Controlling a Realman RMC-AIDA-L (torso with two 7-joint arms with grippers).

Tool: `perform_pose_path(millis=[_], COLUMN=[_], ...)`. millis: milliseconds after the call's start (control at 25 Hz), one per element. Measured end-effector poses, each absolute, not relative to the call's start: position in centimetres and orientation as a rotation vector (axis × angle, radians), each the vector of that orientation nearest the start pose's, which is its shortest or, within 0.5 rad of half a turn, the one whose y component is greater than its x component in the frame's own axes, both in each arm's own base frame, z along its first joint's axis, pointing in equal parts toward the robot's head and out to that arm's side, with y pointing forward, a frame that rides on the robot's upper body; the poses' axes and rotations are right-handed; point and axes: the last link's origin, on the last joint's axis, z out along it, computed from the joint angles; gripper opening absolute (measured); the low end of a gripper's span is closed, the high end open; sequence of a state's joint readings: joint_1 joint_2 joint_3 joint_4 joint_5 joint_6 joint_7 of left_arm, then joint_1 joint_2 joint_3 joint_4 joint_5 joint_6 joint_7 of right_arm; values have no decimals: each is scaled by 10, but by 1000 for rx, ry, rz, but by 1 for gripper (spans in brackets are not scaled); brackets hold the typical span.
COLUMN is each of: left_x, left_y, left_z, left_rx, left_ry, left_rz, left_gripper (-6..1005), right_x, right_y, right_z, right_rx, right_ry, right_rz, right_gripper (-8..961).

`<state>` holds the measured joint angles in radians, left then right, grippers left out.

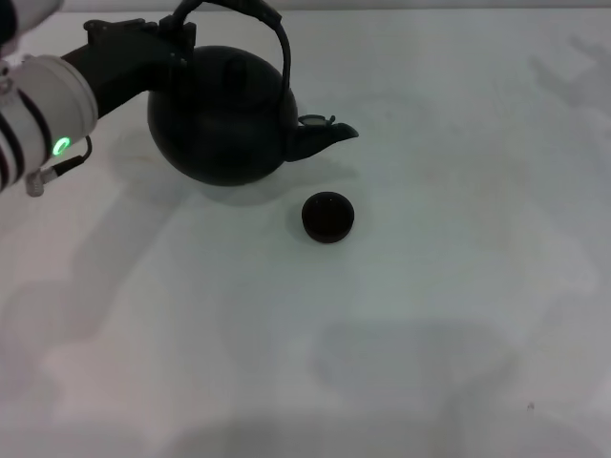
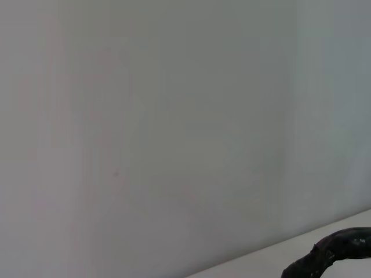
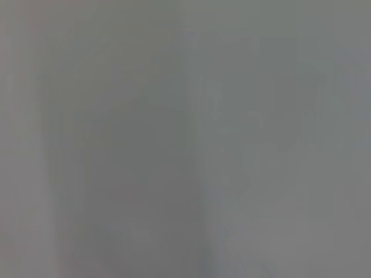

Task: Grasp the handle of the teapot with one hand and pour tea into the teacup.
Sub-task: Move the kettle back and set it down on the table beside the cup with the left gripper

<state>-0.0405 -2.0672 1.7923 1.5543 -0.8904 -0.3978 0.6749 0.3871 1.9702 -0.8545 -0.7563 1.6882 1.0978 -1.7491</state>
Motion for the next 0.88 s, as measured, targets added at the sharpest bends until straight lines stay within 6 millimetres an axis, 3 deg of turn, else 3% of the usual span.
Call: perform_pose_path(millis=[400,880], left_x=[-216,-279], left_y=[328,313], left_z=[7,10], left_rx=[-2188,-2196], left_ry=[-663,-566], left_rz=[-592,-730], left_gripper=[135,134], right_x=[307,304], right_y=[377,378], right_z=[98,92], right_rx=[-2064,-2085], right_ry=[667,669], right_rz=[718,710], right_gripper=[844,844])
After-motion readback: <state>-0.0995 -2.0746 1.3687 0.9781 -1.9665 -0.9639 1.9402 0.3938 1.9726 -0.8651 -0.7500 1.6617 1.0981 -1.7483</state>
